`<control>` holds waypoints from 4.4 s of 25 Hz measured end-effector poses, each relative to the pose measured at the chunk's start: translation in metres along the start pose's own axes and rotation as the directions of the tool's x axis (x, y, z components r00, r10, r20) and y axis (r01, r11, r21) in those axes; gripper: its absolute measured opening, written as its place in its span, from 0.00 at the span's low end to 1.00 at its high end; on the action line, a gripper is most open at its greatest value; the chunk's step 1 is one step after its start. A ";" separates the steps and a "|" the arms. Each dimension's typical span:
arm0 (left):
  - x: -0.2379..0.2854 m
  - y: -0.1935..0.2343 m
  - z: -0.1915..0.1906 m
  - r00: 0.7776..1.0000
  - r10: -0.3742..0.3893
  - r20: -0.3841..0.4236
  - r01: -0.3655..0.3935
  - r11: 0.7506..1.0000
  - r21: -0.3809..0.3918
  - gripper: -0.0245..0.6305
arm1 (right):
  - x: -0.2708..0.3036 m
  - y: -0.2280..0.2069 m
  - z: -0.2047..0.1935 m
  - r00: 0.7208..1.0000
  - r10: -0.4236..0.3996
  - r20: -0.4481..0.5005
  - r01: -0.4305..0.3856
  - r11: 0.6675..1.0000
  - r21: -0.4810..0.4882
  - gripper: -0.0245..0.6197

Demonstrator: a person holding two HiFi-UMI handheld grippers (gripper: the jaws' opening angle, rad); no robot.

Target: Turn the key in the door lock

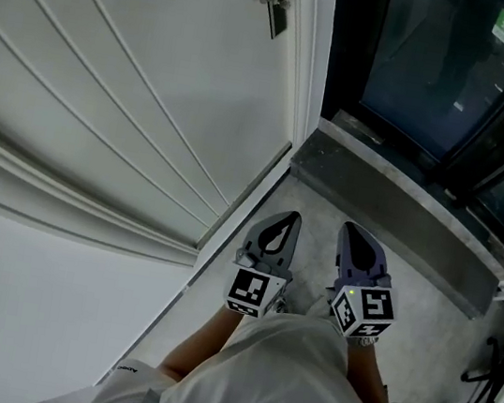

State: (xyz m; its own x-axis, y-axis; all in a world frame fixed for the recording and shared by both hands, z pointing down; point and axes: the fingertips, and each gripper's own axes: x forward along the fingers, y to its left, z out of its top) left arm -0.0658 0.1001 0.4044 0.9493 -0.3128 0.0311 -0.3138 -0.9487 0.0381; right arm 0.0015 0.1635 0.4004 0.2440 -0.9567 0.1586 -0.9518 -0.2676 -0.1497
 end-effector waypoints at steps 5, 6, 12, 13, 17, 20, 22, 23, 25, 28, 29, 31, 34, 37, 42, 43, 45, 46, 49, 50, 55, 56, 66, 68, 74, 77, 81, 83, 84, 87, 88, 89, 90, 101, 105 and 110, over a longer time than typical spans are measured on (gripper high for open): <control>0.019 0.005 -0.005 1.000 0.020 -0.015 -0.020 1.000 0.003 0.05 | 0.022 -0.017 0.002 1.000 0.020 -0.008 -0.020 1.000 0.005 0.03; 0.024 0.008 -0.005 0.999 0.029 -0.015 -0.029 1.000 0.004 0.05 | 0.028 -0.020 0.004 1.000 0.029 -0.008 -0.029 1.000 0.004 0.03; 0.064 0.030 -0.002 0.993 0.121 -0.008 -0.121 0.993 0.010 0.05 | 0.070 -0.041 0.010 0.993 0.119 -0.019 -0.119 0.993 -0.009 0.03; 0.073 0.033 0.001 0.991 0.135 -0.004 -0.135 0.991 0.014 0.05 | 0.079 -0.047 0.012 0.991 0.133 -0.020 -0.133 0.991 -0.010 0.03; 0.111 0.046 0.010 0.980 0.199 0.006 -0.199 0.980 0.030 0.05 | 0.115 -0.073 0.029 0.981 0.194 -0.026 -0.195 0.981 -0.017 0.03; 0.136 0.053 0.017 0.967 0.254 0.013 -0.254 0.967 0.029 0.05 | 0.138 -0.093 0.040 0.970 0.240 -0.030 -0.240 0.971 -0.015 0.03; 0.152 0.057 0.020 0.958 0.287 0.015 -0.288 0.957 0.031 0.05 | 0.152 -0.106 0.046 0.962 0.273 -0.031 -0.273 0.962 -0.017 0.03; 0.159 0.059 0.020 0.953 0.303 0.014 -0.303 0.952 0.031 0.05 | 0.159 -0.112 0.049 0.957 0.290 -0.030 -0.291 0.957 -0.022 0.03; 0.174 0.061 0.019 0.943 0.332 0.014 -0.332 0.943 0.025 0.05 | 0.170 -0.125 0.054 0.947 0.319 -0.029 -0.320 0.947 -0.034 0.03; 0.194 0.062 0.020 0.928 0.372 0.020 -0.372 0.928 0.012 0.05 | 0.181 -0.142 0.060 0.933 0.357 -0.036 -0.358 0.933 -0.045 0.03; 0.200 0.062 0.022 0.923 0.384 0.025 -0.385 0.923 0.014 0.05 | 0.184 -0.148 0.061 0.929 0.368 -0.038 -0.369 0.928 -0.046 0.03; 0.213 0.062 0.024 0.914 0.403 0.035 -0.404 0.914 0.024 0.05 | 0.193 -0.163 0.063 0.925 0.377 -0.042 -0.379 0.924 -0.057 0.03; 0.226 0.059 0.023 0.907 0.420 0.032 -0.421 0.906 0.029 0.05 | 0.206 -0.186 0.070 0.929 0.369 -0.033 -0.371 0.927 -0.060 0.03; 0.231 0.063 0.024 0.897 0.442 0.022 -0.442 0.896 0.031 0.05 | 0.217 -0.196 0.079 0.926 0.376 -0.020 -0.377 0.925 -0.045 0.03; 0.246 0.079 0.027 0.886 0.463 0.027 -0.464 0.885 0.028 0.05 | 0.239 -0.193 0.083 0.912 0.410 -0.029 -0.411 0.907 -0.092 0.03; 0.249 0.083 0.025 0.885 0.465 0.026 -0.466 0.884 0.028 0.05 | 0.245 -0.192 0.082 0.909 0.415 -0.033 -0.416 0.903 -0.108 0.03; 0.257 0.094 0.021 0.882 0.470 0.022 -0.470 0.882 0.020 0.05 | 0.257 -0.188 0.080 0.905 0.423 -0.042 -0.424 0.893 -0.151 0.03; 0.262 0.100 0.019 0.881 0.472 0.021 -0.473 0.881 0.016 0.05 | 0.265 -0.187 0.081 0.903 0.427 -0.045 -0.428 0.888 -0.168 0.03; 0.278 0.120 0.016 0.876 0.482 0.017 -0.482 0.876 0.007 0.05 | 0.289 -0.186 0.089 0.896 0.442 -0.046 -0.443 0.878 -0.180 0.03; 0.284 0.127 0.015 0.874 0.487 0.013 -0.487 0.874 0.007 0.05 | 0.297 -0.186 0.093 0.894 0.445 -0.044 -0.446 0.877 -0.180 0.03; 0.313 0.169 0.022 0.863 0.504 0.026 -0.504 0.864 0.006 0.05 | 0.349 -0.183 0.105 0.887 0.460 -0.035 -0.456 0.863 -0.219 0.03; 0.317 0.177 0.022 0.859 0.511 0.025 -0.512 0.859 -0.003 0.05 | 0.359 -0.182 0.106 0.884 0.466 -0.039 -0.462 0.857 -0.229 0.03; 0.346 0.267 0.030 0.823 0.567 0.027 -0.566 0.823 -0.036 0.05 | 0.460 -0.156 0.114 0.851 0.515 -0.097 -0.520 0.806 -0.281 0.03; 0.352 0.281 0.028 0.822 0.569 0.021 -0.568 0.822 -0.039 0.05 | 0.476 -0.150 0.115 0.850 0.519 -0.097 -0.522 0.800 -0.294 0.03; 0.361 0.316 0.030 0.813 0.581 0.026 -0.579 0.813 -0.058 0.05 | 0.517 -0.131 0.126 0.836 0.544 -0.069 -0.530 0.770 -0.356 0.03; 0.360 0.326 0.037 0.812 0.583 0.032 -0.581 0.812 -0.052 0.05 | 0.528 -0.118 0.142 0.833 0.550 -0.053 -0.508 0.725 -0.464 0.03; 0.359 0.335 0.054 0.806 0.589 0.057 -0.589 0.808 -0.025 0.05 | 0.539 -0.103 0.164 0.836 0.547 -0.032 -0.434 0.625 -0.649 0.03; 0.359 0.337 0.059 0.808 0.586 0.065 -0.586 0.810 -0.015 0.05 | 0.546 -0.100 0.167 0.847 0.528 -0.059 -0.405 0.570 -0.715 0.03; 0.358 0.337 0.061 0.809 0.584 0.069 -0.584 0.811 -0.011 0.05 | 0.551 -0.099 0.166 0.852 0.516 -0.083 -0.401 0.543 -0.738 0.03; 0.356 0.336 0.066 0.804 0.589 0.082 -0.591 0.807 0.000 0.05 | 0.561 -0.096 0.165 0.861 0.491 -0.135 -0.390 0.465 -0.795 0.03; 0.355 0.335 0.068 0.800 0.594 0.085 -0.597 0.803 0.002 0.05 | 0.562 -0.095 0.165 0.864 0.484 -0.137 -0.376 0.438 -0.817 0.03; 0.353 0.334 0.069 0.795 0.600 0.088 -0.603 0.798 0.003 0.05 | 0.563 -0.094 0.167 0.868 0.477 -0.135 -0.355 0.408 -0.841 0.03; 0.352 0.334 0.071 0.790 0.606 0.092 -0.609 0.793 0.003 0.05 | 0.564 -0.093 0.167 0.873 0.469 -0.136 -0.334 0.371 -0.867 0.03; 0.338 0.327 0.078 0.758 0.645 0.100 -0.650 0.760 0.024 0.05 | 0.593 -0.079 0.154 0.918 0.362 -0.164 -0.166 -0.024 -0.986 0.21; 0.333 0.327 0.077 0.748 0.657 0.094 -0.661 0.750 0.027 0.05 | 0.596 -0.079 0.158 0.924 0.363 -0.120 -0.125 -0.009 -0.992 0.21; 0.333 0.327 0.076 0.747 0.659 0.091 -0.663 0.748 0.026 0.05 | 0.595 -0.077 0.161 0.927 0.366 -0.078 -0.084 0.000 -0.996 0.21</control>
State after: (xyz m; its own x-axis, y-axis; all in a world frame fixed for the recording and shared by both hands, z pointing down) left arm 0.1491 -0.3173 0.3511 0.5041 -0.8626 -0.0422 -0.8636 -0.5038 -0.0183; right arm 0.2505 -0.4040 0.3490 -0.1365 -0.9762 0.1682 -0.2053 0.1940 0.9593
